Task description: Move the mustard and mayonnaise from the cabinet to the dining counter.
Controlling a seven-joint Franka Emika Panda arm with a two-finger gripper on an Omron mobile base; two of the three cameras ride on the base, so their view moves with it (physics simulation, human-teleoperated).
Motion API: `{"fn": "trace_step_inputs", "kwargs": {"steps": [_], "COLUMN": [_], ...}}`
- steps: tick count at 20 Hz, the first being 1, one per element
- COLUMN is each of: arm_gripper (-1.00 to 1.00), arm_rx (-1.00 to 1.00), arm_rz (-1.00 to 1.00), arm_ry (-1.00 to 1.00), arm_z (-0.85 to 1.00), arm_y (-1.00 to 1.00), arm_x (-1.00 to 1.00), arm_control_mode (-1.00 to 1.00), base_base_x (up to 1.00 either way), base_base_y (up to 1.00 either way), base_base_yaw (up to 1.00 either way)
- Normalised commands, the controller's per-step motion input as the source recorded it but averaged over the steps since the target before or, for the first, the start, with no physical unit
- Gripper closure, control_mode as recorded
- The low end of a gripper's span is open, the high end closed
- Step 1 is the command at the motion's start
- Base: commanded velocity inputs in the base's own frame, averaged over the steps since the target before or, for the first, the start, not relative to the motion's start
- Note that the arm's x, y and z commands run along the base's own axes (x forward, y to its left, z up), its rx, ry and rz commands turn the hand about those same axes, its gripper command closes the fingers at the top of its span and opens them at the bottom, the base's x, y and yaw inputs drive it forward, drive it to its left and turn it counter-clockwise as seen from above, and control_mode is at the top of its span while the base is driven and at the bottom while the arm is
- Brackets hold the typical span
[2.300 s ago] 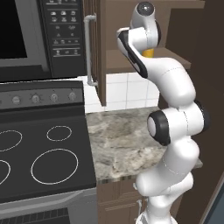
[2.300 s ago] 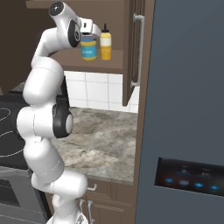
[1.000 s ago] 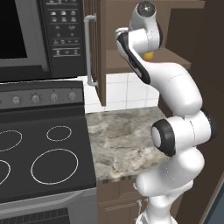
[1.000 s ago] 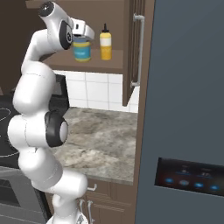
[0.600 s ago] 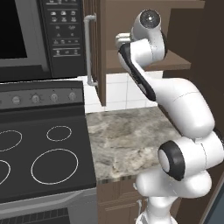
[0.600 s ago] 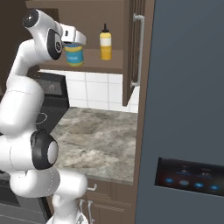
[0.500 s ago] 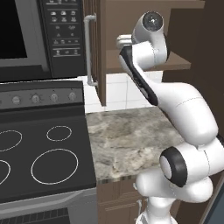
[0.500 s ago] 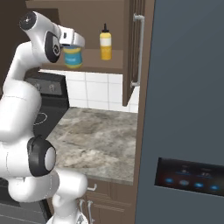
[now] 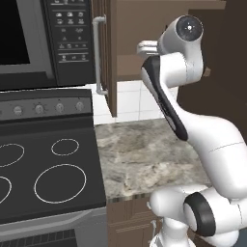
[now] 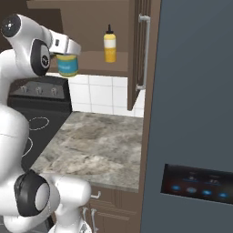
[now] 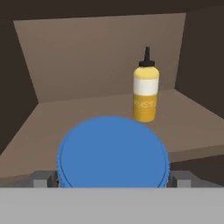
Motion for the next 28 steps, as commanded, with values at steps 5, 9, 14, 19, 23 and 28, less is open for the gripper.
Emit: {"fn": "trace_step_inputs", "kwargs": {"steps": [5,9,14,19,23,28], "arm_gripper": [1.0,1.0,1.0,1.0,1.0,1.0], "arm_rx": [0.0,0.01,0.01,0.0,0.0,0.0], "arm_rz": [-0.1,-0.17,-0.17,-0.11,-0.13,-0.15], "arm_ry": [0.0,0.07,0.11,0.04,0.0,0.0], "arm_z": [0.06,0.0,0.0,-0.08,-0.27,-0.36], "arm_y": [0.04,0.02,0.0,0.0,0.0,-0.01], "arm_x": [-0.85,-0.72,-0.75,-0.82,-0.71,-0.66], "arm_control_mode": [-1.0,-1.0,-1.0,-1.0,-1.0,-1.0], "base_base_x": [0.0,0.0,0.0,0.0,0.0,0.0], "base_base_y": [0.0,0.0,0.0,0.0,0.0,0.0], "base_base_yaw": [0.0,0.0,0.0,0.0,0.0,0.0]}}
